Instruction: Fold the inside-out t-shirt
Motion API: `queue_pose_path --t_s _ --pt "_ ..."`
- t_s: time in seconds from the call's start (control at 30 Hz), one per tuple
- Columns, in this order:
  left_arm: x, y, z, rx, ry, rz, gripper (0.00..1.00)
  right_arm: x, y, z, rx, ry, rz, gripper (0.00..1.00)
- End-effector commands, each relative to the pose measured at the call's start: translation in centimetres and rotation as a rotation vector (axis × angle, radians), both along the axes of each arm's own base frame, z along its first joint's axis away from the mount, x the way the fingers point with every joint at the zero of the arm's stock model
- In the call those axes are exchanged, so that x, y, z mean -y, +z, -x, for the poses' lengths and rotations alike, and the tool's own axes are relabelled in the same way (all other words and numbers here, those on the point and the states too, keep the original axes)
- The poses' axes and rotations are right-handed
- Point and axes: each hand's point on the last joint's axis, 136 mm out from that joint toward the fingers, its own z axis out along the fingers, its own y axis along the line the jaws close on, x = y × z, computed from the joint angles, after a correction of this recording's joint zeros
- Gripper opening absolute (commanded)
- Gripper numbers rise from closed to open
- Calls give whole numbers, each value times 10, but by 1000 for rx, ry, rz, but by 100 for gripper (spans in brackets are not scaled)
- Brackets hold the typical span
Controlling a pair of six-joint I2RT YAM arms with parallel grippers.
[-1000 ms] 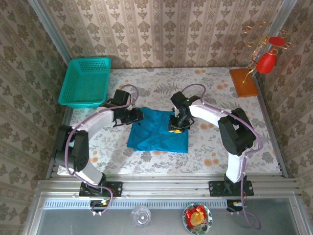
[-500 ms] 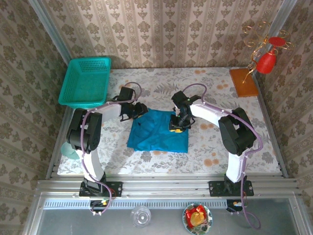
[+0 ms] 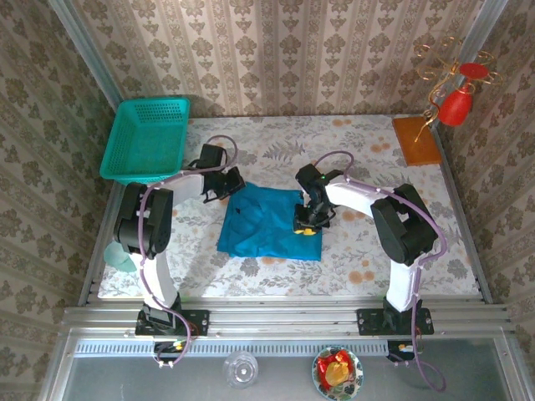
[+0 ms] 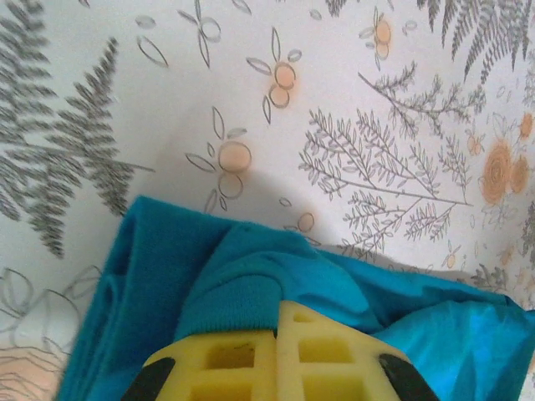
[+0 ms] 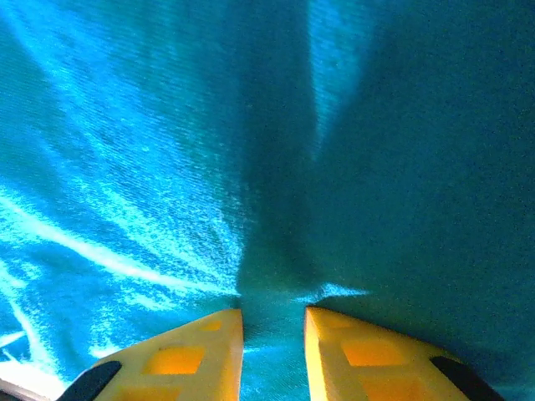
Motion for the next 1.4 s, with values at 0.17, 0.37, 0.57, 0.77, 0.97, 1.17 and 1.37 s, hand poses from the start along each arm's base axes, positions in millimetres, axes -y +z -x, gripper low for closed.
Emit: queue_pose_path --t_s 0.17,0.37,0.57,0.77,0.97,1.17,1.37 --pt "-12 -15 -19 -34 -33 -29 0 10 -11 6 -22 -18 36 26" --pt "-13 -17 -20 -51 -58 -41 12 5 1 1 2 -18 10 26" --pt "-11 36 0 40 -139 -48 26 -3 30 -15 69 -19 -34 26" --pt "5 58 66 43 -403 -12 25 -15 44 -23 79 2 -90 26" --pt "6 44 132 -26 -717 -97 25 -28 50 -15 63 29 -139 27" --pt "11 33 165 -58 -984 -185 32 -33 43 -5 35 44 -133 27" --pt "11 19 164 -103 -1086 -302 41 -45 34 12 -3 93 -148 27"
